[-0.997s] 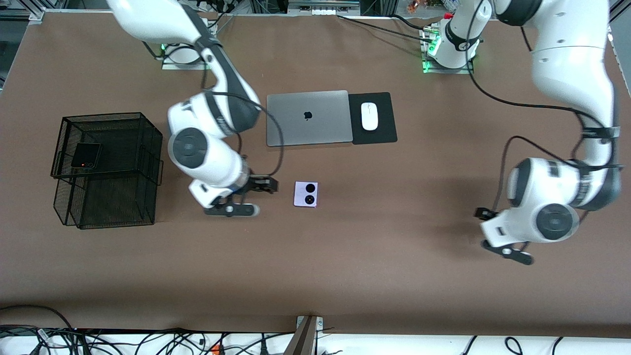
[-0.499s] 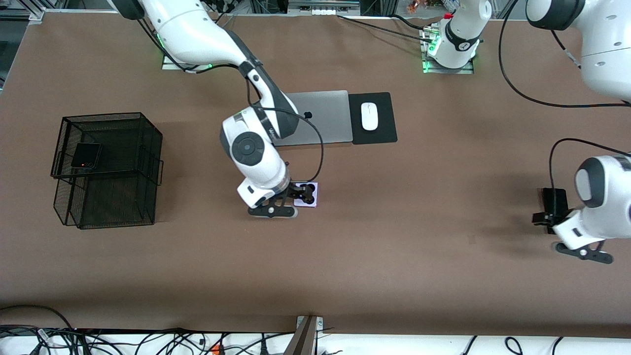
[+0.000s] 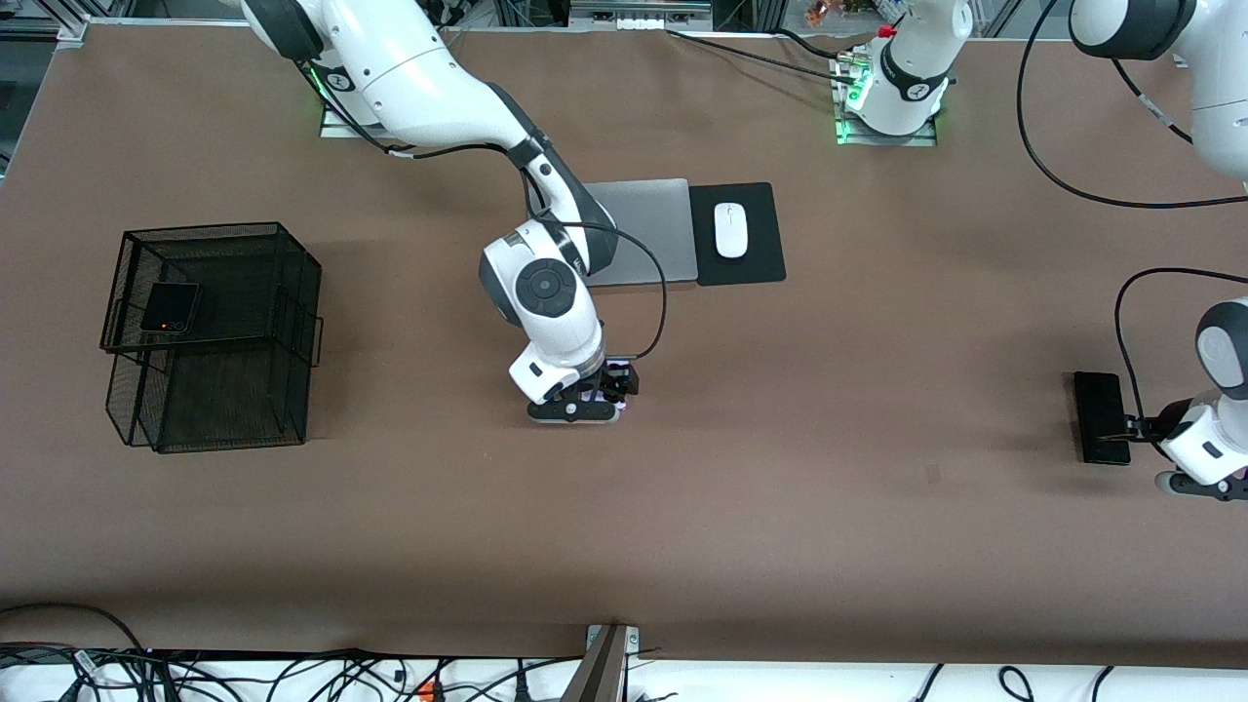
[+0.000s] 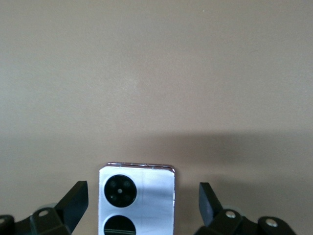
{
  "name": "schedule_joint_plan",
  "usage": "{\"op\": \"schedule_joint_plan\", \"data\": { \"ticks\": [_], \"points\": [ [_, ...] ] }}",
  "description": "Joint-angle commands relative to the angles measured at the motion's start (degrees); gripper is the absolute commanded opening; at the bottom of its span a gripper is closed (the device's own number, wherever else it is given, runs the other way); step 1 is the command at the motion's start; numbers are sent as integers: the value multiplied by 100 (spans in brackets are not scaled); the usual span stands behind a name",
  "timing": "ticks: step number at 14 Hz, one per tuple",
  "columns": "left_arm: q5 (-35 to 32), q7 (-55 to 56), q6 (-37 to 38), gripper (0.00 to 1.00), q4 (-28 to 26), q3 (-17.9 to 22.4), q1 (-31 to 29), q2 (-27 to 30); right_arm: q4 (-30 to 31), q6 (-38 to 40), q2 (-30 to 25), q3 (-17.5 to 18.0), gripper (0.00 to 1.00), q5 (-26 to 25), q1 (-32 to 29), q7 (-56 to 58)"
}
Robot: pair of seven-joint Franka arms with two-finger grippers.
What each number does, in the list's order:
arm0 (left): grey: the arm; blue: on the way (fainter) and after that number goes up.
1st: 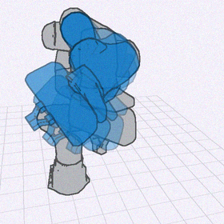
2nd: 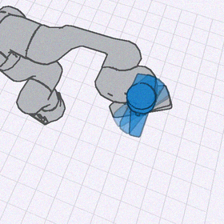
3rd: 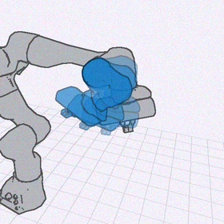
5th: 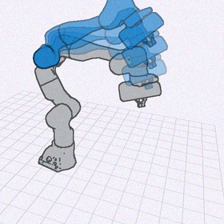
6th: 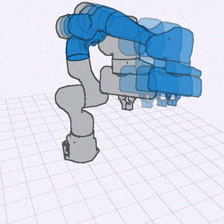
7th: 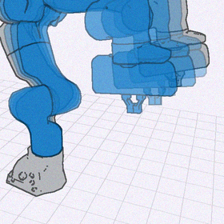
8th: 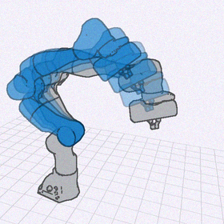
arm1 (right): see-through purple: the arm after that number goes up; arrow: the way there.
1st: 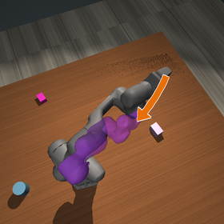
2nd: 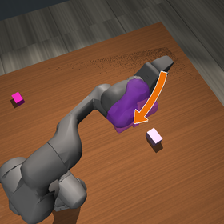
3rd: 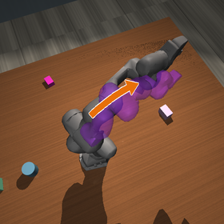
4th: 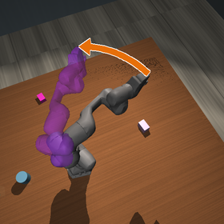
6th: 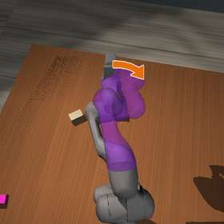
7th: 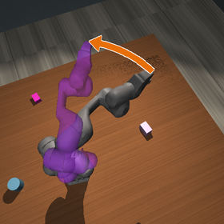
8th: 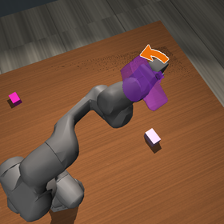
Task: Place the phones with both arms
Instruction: 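Grasp the white phone with the right gripper while the left gripper grasps the slab phone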
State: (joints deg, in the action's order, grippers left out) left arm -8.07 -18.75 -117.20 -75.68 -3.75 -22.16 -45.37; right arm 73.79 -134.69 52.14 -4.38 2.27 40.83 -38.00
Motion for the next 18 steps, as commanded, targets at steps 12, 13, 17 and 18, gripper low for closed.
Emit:
{"op": "schedule_joint_plan", "data": {
  "ticks": [12, 13, 17, 18],
  "points": [
    [69, -85, -1094, 100, -307, -64, -385, -473, -146, -259, 350, -37, 100, -156, 224, -822],
    [69, -59, -1173, 100, -438, -64, -385, -473, -146, -250, 341, -45, 100, -165, 224, -805],
    [60, -85, -1279, 100, -545, -64, -377, -473, -137, -259, 350, -37, 100, -165, 224, -814],
    [52, -102, -1279, 100, -553, -64, -385, -473, -128, -259, 350, -37, 100, -165, 224, -814]
  ]
}}
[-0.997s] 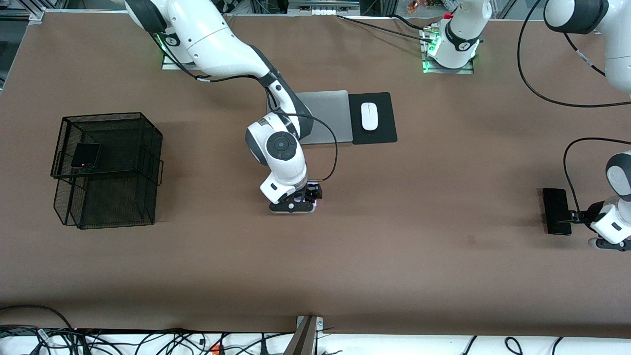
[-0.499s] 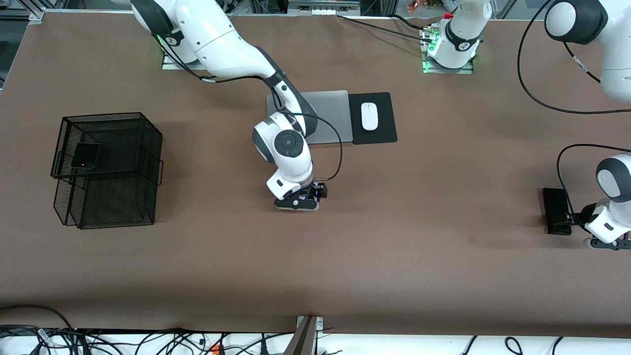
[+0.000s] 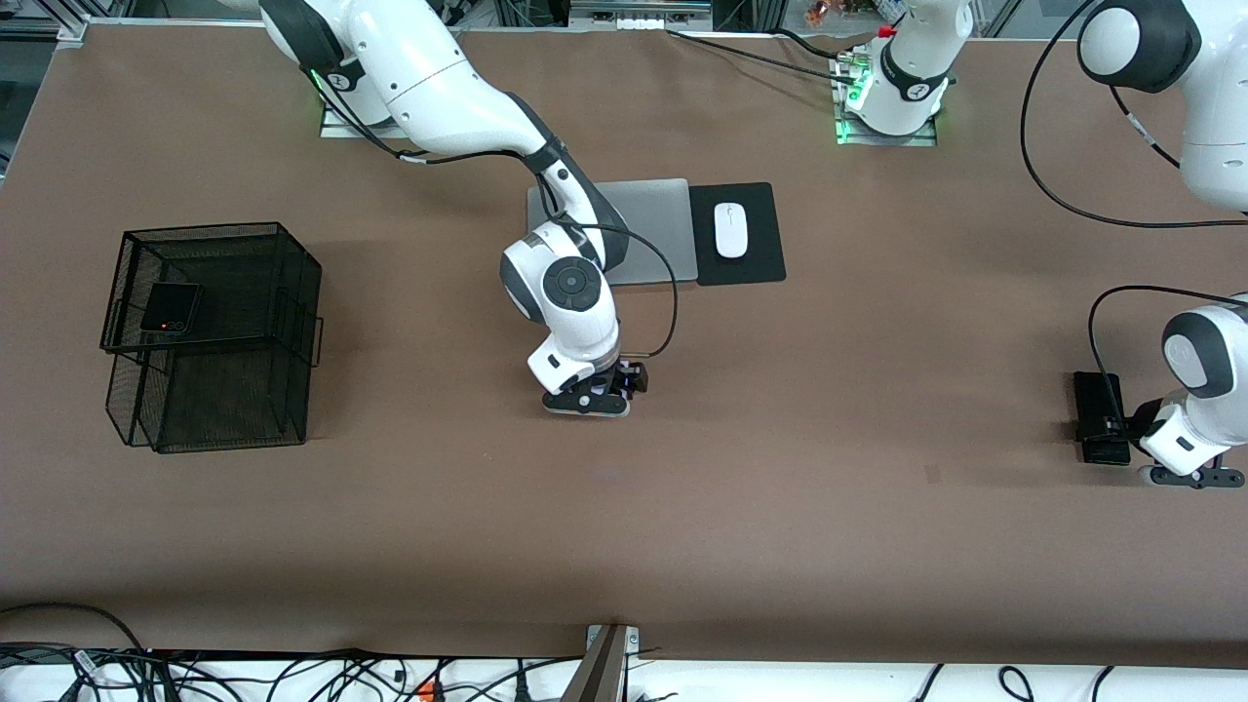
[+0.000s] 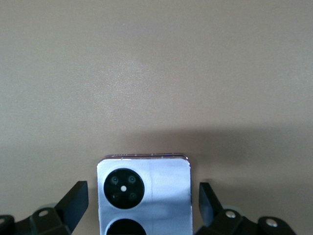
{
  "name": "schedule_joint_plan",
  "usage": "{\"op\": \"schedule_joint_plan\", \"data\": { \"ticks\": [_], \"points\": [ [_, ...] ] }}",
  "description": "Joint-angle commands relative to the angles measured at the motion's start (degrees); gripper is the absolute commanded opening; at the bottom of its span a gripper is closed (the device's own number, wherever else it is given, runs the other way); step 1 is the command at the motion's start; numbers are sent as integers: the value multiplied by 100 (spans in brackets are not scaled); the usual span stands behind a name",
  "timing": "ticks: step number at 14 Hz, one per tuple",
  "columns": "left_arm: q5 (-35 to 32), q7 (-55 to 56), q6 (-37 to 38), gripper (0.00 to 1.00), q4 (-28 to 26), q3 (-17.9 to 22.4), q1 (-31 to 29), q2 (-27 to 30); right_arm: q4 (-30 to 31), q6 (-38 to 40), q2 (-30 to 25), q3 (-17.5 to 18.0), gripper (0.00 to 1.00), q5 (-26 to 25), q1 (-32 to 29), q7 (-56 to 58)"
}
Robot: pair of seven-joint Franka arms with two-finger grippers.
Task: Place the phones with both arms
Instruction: 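Grasp the white phone with the right gripper while the left gripper grasps the slab phone, then carry the white phone with the right gripper into the mesh basket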
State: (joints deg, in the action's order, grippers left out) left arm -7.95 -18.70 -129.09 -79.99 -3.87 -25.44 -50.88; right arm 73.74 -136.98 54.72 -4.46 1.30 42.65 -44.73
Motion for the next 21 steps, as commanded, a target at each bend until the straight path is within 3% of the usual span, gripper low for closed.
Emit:
{"op": "schedule_joint_plan", "data": {
  "ticks": [1, 4, 12, 13, 15, 17, 18, 21],
  "points": [
    [-13, -116, -81, 100, -123, -44, -49, 78, -123, -30, 91, -29, 100, -60, 42, -141],
    [-558, -107, -81, 100, -193, -52, -49, 87, -115, -30, 118, -29, 100, -60, 68, -167],
    [-585, -458, -64, 100, -307, -52, -40, 105, -27, -30, 126, -29, 97, -121, 68, -167],
    [-577, -572, -55, 100, -316, -52, -49, 96, -27, -30, 126, -29, 82, -130, 68, -150],
    [-576, -809, -55, 100, -307, -61, -66, 96, -27, -30, 126, -29, 38, -113, 68, -132],
    [-559, -942, -55, 100, -298, -61, -84, 96, -36, 4, 92, -29, 9, -95, 68, -97],
    [-533, -934, -55, 100, -290, -61, -84, 96, -36, 92, 22, -38, 2, -95, 51, -62],
    [-471, -863, -55, 100, -255, -61, -171, 87, -80, 1388, -653, -82, 2, -60, -194, 87]
  ]
}}
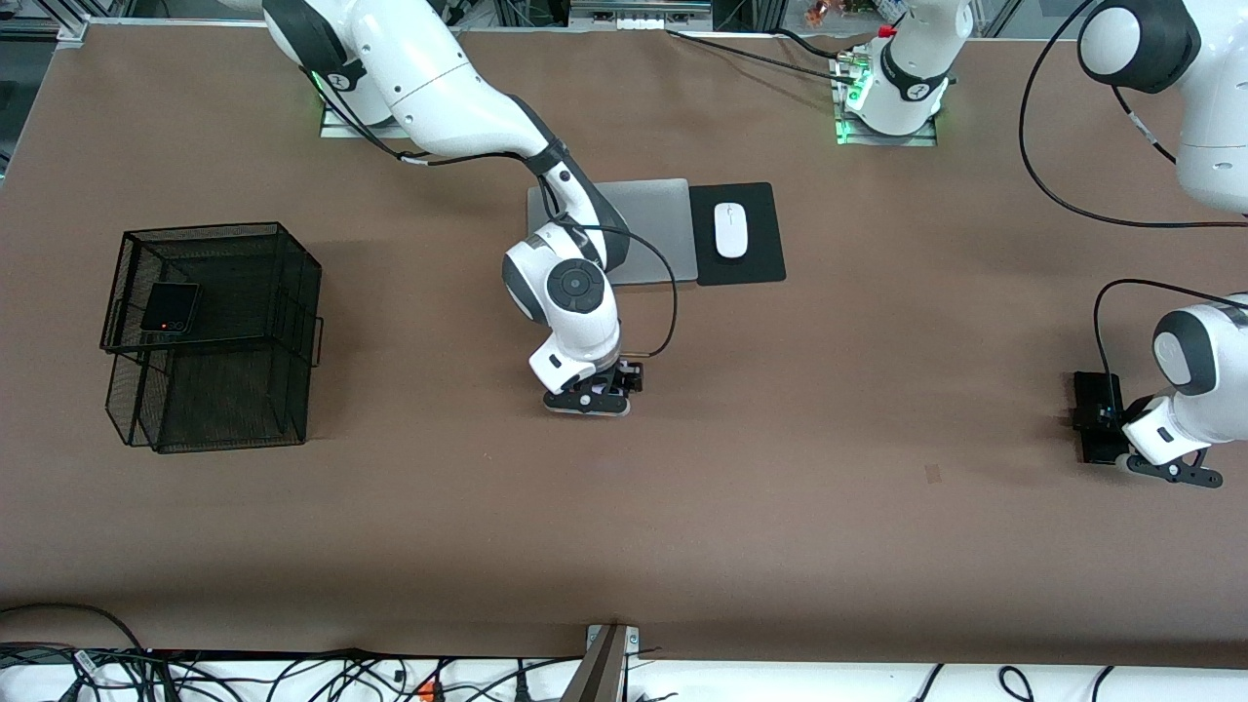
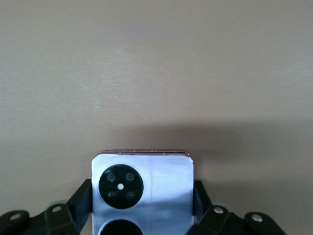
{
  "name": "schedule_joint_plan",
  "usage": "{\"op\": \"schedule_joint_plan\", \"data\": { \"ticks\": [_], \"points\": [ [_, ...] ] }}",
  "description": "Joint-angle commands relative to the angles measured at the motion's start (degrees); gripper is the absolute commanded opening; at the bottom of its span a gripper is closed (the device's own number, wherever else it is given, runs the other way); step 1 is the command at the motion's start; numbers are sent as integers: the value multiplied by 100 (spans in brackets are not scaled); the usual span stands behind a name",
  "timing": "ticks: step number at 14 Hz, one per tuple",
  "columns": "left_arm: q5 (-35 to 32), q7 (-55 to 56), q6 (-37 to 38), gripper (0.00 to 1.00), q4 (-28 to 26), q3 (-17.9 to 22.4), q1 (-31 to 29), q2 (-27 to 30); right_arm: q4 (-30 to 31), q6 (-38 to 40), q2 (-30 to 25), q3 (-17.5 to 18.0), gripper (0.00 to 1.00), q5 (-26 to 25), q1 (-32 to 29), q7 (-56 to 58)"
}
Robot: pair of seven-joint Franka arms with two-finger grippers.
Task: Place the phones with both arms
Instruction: 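Carry the white phone with the right gripper into the mesh basket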
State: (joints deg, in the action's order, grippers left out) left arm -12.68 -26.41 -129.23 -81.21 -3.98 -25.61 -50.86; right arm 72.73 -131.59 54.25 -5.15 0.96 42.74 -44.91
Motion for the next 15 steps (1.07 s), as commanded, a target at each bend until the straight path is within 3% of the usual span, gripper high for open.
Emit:
{"op": "schedule_joint_plan", "data": {
  "ticks": [1, 3, 6, 7, 9, 12, 15],
  "points": [
    [46, -58, -49, 100, -115, -59, -190, 86, 31, 1394, -965, -3, 2, -8, -449, 236],
    [527, -49, -58, 100, -114, -50, -234, 86, 22, 2283, -1511, -12, 3, 35, -888, 797],
    [600, -31, -67, 100, -114, -50, -234, 77, 31, 3277, -2083, -47, 3, 150, -1653, 1755],
    [591, -5, -67, 100, -106, -50, -225, 85, 31, 3593, -2207, -151, 3, 124, -1899, 2158],
    [574, -5, -67, 97, -106, -50, -199, 86, 74, 3947, -2331, -764, 3, 106, -2050, 3237],
    [539, -13, -58, 75, -97, -50, -190, 94, 565, 3809, -2322, -1767, 3, 159, -2086, 4856],
    [521, -14, -49, 49, -88, -50, -190, 103, 1417, 2442, -2261, -1910, 3, 194, -2769, 6244]
  ]
}}
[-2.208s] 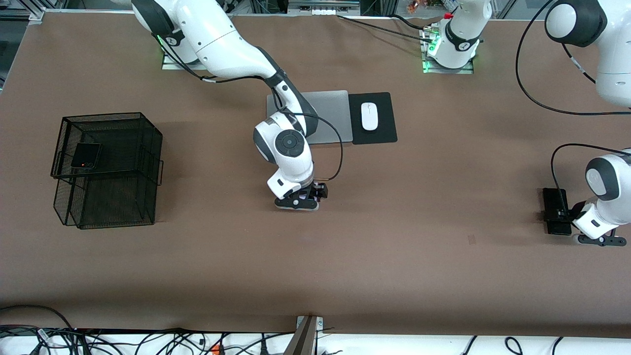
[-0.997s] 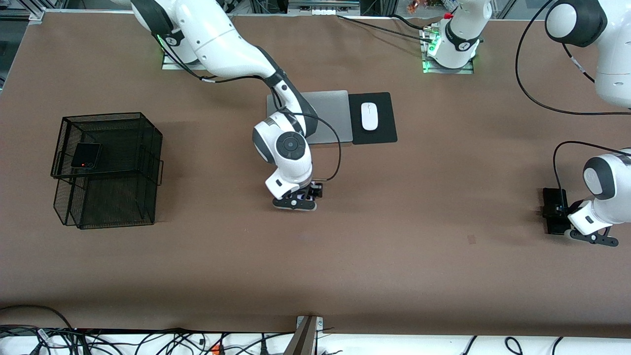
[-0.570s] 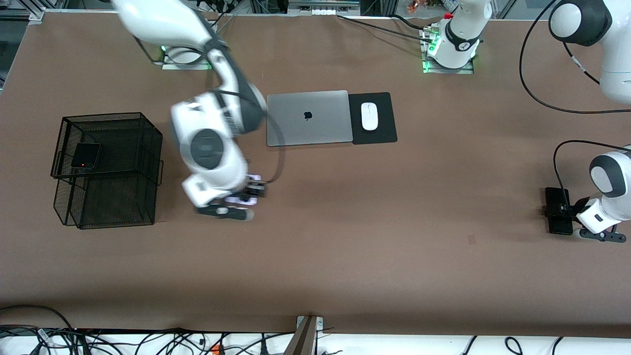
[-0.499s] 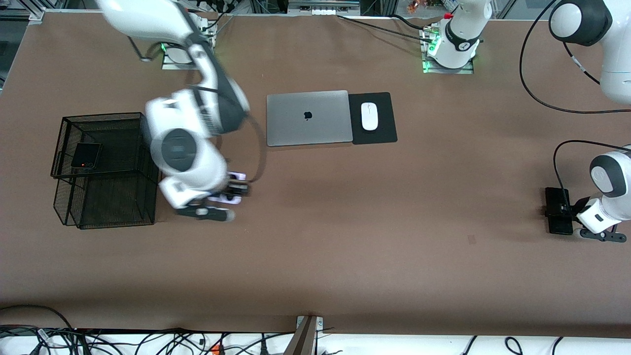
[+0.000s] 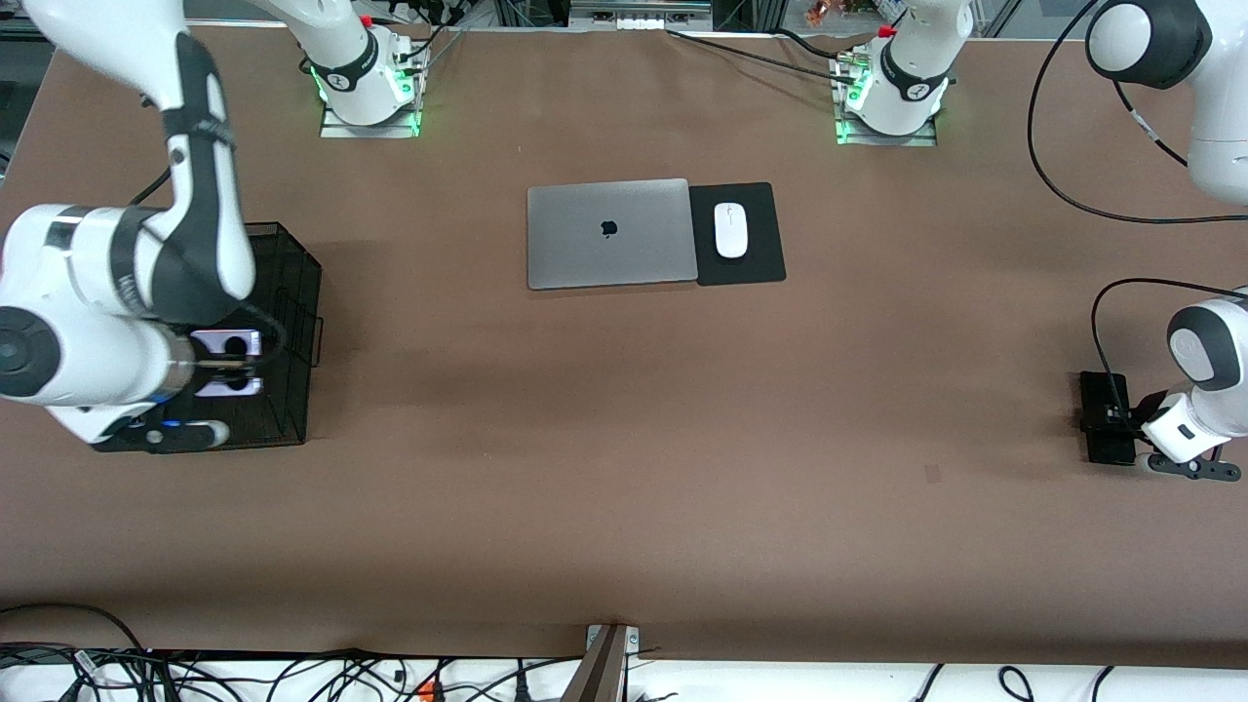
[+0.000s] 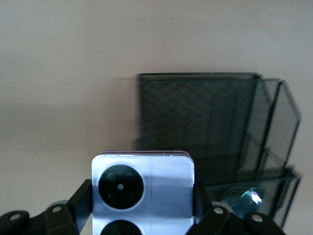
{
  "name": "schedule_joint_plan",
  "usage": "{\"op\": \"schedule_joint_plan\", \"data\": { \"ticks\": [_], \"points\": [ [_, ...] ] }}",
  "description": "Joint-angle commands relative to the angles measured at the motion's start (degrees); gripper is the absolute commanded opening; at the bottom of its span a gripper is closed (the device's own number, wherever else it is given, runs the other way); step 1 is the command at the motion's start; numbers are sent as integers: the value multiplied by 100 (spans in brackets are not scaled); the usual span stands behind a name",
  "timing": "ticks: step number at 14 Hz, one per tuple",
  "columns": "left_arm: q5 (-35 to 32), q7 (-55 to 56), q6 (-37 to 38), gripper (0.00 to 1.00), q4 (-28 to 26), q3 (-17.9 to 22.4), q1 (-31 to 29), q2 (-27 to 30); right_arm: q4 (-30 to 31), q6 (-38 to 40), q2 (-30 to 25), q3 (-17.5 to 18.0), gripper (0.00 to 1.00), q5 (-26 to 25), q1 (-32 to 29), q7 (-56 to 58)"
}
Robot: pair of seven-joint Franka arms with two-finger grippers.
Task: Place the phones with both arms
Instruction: 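Carry the white phone with the right gripper into the mesh basket, then release the white phone while the left gripper lifts the slab phone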
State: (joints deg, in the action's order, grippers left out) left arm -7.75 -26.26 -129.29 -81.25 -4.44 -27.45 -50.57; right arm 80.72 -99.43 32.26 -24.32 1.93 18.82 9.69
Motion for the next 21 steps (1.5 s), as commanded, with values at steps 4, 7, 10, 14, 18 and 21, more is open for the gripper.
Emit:
{"op": "schedule_joint_plan", "data": {
  "ticks": [4, 7, 10, 14, 18, 21],
  "points": [
    [28, -28, -9, 37, -67, 13, 11, 91, 726, -1140, 87, 15, 3, 553, -783, 1465],
    [28, -19, 149, 37, 12, 13, 90, 117, 770, -1359, 271, 15, 2, 1019, -968, 1536],
    [28, -2, 562, 36, 302, 4, 187, 152, 1015, -1719, 386, 15, 2, 1335, -1144, 1773],
    [28, 60, 633, 36, 320, -5, 328, 337, 1166, -1809, 404, 15, 5, 1372, -1205, 1861],
    [28, 287, 633, 36, 329, -22, 432, 337, 1201, -1861, 404, 32, 44, 1380, -1241, 1861],
    [28, 1121, 633, 36, 338, 4, 915, 337, 1166, -1861, 413, 33, 96, 1643, -1241, 1861]
  ]
}}
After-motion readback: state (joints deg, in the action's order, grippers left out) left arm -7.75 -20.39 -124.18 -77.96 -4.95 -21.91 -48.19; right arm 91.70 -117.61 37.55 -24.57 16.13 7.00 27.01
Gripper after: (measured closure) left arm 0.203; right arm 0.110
